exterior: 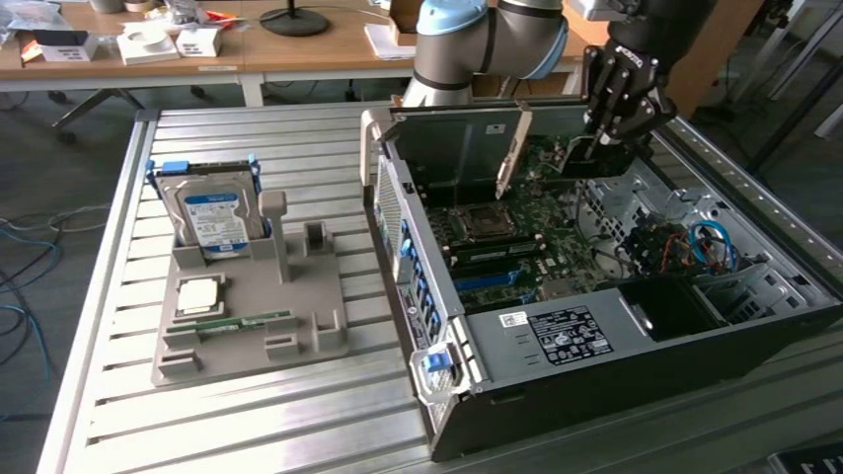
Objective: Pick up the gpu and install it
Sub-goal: 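Insert the gpu into the slot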
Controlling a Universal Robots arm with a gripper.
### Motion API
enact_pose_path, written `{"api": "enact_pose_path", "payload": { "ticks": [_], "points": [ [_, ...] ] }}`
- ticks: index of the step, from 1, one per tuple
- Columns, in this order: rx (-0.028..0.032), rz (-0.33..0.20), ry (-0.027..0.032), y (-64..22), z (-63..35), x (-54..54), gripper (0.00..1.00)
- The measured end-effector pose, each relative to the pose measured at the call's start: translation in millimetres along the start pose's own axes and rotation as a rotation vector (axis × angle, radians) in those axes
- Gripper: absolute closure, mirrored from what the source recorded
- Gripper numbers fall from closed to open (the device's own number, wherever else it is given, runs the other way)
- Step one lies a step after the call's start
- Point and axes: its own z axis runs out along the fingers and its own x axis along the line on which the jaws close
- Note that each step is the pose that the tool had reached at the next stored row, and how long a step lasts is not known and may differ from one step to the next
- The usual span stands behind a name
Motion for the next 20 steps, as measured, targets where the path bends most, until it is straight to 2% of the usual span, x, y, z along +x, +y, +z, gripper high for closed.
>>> {"api": "enact_pose_path", "payload": {
  "ticks": [4,8,12,16,20],
  "points": [
    [0.0019,-0.005,0.0,5.6,0.6,0.3,0.74],
    [0.0075,-0.033,0.0003,5.7,2.2,0.3,0.74],
    [0.0079,-0.043,0.0006,6.0,2.6,0.4,0.74],
    [0.0141,-0.043,-0.0039,7.8,3.5,0.5,0.74],
    [0.0146,-0.043,-0.004,10.5,7.5,0.8,0.74]
  ]
}}
